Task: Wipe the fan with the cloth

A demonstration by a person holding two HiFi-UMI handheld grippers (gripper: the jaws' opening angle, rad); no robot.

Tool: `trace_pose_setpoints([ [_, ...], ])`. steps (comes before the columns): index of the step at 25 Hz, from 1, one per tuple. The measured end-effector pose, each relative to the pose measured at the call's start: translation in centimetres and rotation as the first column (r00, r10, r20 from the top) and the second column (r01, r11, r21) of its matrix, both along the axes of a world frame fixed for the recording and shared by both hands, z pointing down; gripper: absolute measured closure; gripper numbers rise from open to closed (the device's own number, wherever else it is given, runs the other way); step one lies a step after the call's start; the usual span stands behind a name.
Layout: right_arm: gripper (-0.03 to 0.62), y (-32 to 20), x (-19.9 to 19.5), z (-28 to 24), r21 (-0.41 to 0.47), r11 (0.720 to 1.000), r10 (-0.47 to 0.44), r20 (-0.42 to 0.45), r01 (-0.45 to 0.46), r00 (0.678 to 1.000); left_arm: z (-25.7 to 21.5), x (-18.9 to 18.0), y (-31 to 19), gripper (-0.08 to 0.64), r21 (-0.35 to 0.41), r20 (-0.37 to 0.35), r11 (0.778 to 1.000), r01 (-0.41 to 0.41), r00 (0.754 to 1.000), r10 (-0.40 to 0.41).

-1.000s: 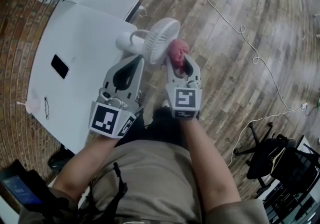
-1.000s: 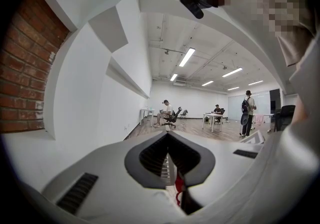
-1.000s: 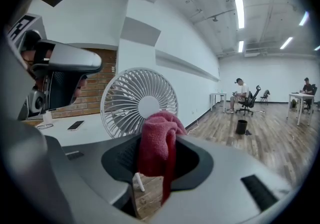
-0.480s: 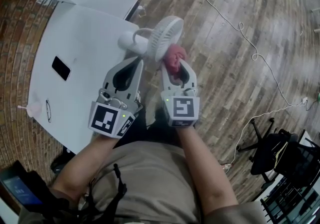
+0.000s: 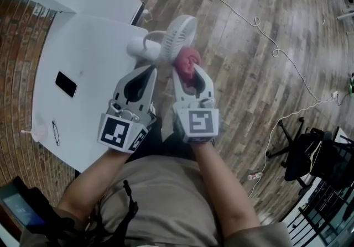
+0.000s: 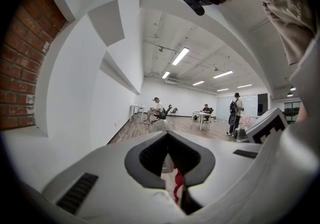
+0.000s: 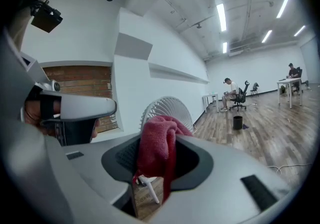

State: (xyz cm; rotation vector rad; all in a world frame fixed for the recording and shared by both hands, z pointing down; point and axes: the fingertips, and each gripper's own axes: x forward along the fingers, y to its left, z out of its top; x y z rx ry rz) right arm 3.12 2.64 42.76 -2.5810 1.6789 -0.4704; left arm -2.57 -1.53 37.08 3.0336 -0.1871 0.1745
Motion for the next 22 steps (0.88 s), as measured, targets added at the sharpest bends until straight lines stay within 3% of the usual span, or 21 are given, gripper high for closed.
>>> trace_pose_setpoints([
  [9,0.421,-0.2,-1.0,-4.0,0.068,0.997,0.047,-0.087,-0.041,0.995,0.1,-0.6,0.1,0.558,-0.014,-0.006,0.998,-0.069,0.998,0.069],
  [12,0.420,-0.4,-1.7,-6.2,0.091,0.995,0.042,-0.164,-0.027,0.986,-0.2,-0.6,0.5,0.558,-0.014,-0.012,0.995,-0.100,0.995,0.100],
  [15,0.420,-0.5,-3.0,-8.3,0.124,0.992,0.037,-0.188,-0.014,0.982,-0.9,-0.8,1.0,0.557,-0.015,-0.041,0.992,-0.126,0.991,0.125],
  [17,0.422,-0.1,-3.4,-9.2,0.144,0.989,0.050,-0.167,-0.026,0.985,-1.6,-1.0,1.3,0.542,-0.019,-0.082,0.987,-0.157,0.985,0.155],
  [19,0.422,0.6,-3.3,-9.8,0.168,0.985,0.072,-0.135,-0.049,0.988,-1.8,-1.1,1.5,0.484,-0.037,-0.107,0.981,-0.192,0.976,0.187],
  [22,0.421,1.3,-3.2,-10.5,0.181,0.982,0.079,-0.141,-0.053,0.987,-1.6,-1.1,2.6,0.418,-0.035,-0.089,0.969,-0.245,0.966,0.241],
])
